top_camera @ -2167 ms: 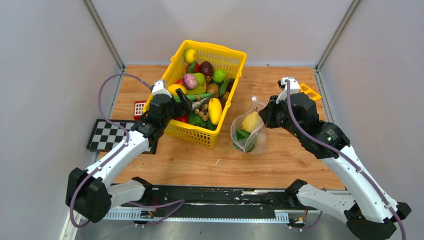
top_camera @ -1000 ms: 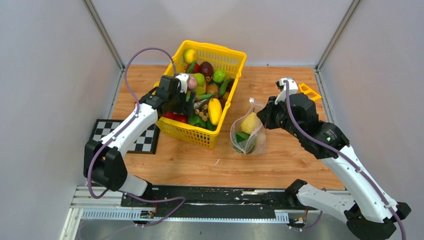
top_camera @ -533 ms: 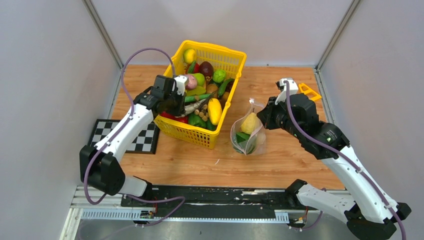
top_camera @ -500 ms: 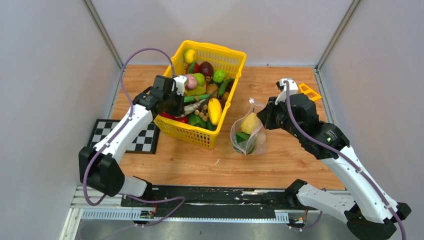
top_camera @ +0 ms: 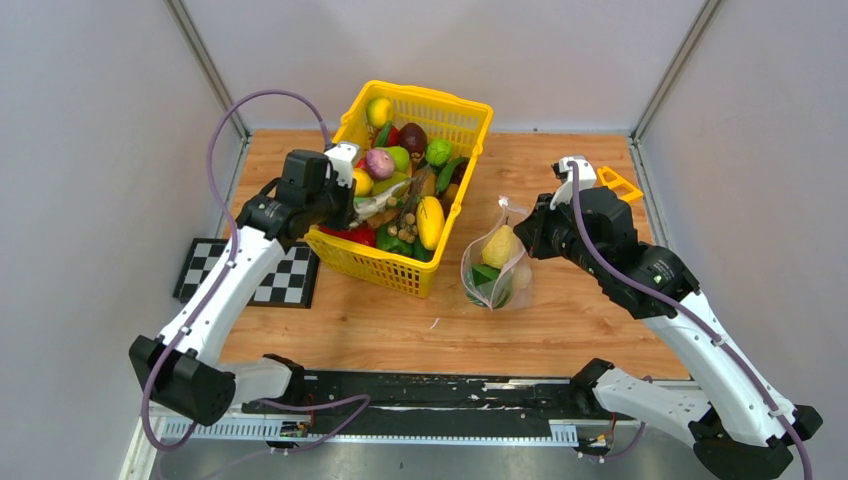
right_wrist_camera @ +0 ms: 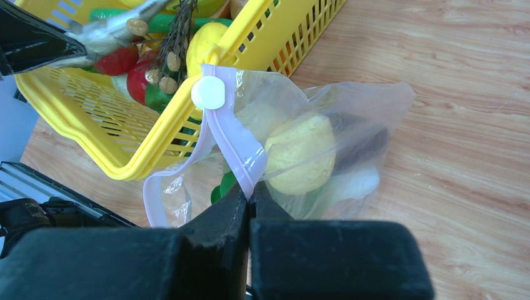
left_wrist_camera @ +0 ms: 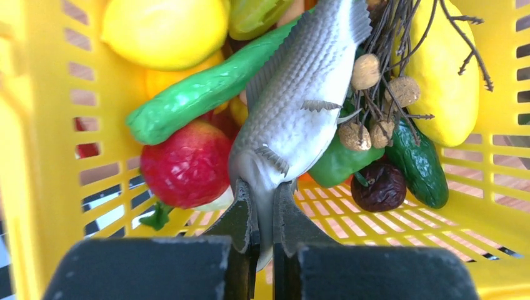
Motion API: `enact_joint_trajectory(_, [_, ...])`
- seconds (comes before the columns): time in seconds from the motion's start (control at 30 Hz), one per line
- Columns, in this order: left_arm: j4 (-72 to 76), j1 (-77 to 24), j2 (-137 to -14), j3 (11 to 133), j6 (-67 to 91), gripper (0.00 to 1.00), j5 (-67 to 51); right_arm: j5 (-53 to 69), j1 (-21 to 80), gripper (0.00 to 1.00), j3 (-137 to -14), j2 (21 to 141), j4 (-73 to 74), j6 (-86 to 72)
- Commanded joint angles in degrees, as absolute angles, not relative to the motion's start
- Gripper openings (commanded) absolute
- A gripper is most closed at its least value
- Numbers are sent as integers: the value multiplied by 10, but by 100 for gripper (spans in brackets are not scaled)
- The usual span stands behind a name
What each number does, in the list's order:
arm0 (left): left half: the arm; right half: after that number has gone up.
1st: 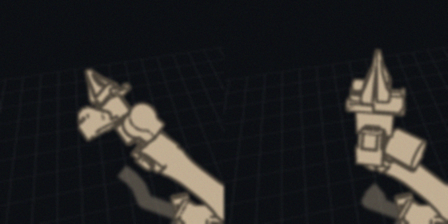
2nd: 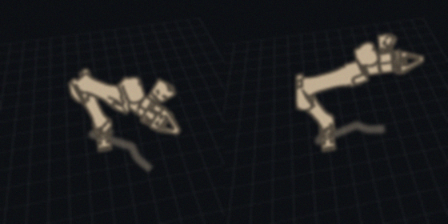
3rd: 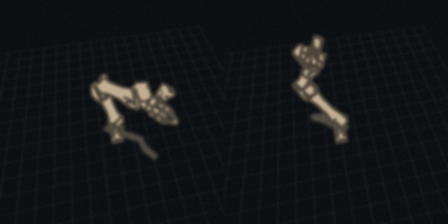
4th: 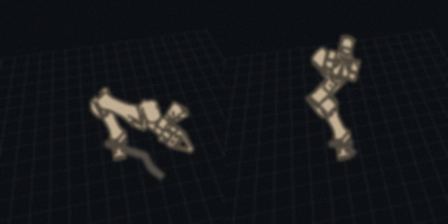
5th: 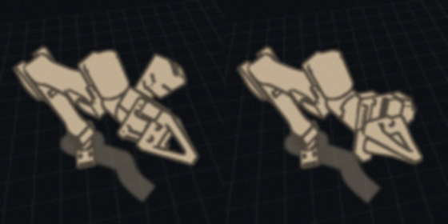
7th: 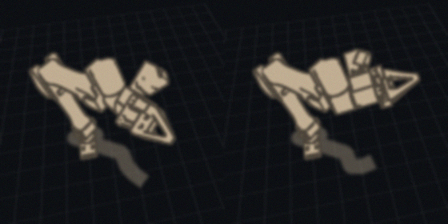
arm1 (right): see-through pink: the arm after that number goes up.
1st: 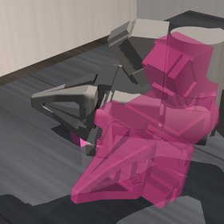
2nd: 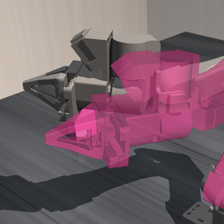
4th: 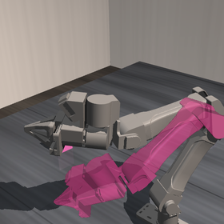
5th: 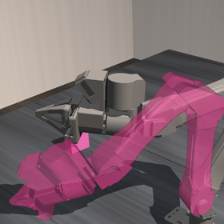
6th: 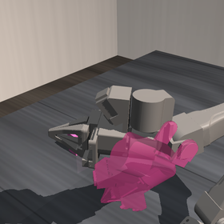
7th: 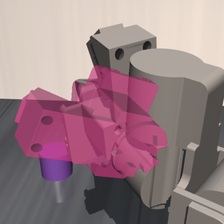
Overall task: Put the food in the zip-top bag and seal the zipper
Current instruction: Pick up the fake fish from the bin, then place the fake fish in the zipper food storage bag.
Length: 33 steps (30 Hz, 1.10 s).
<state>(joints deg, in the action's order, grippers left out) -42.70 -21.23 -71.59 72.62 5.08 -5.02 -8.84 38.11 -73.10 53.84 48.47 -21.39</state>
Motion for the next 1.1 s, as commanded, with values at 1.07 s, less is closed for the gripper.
enact_joint_trajectory(1.07, [-425, -278, -542, 751, 150, 0, -345, -84, 379, 0, -713, 525, 393, -235])
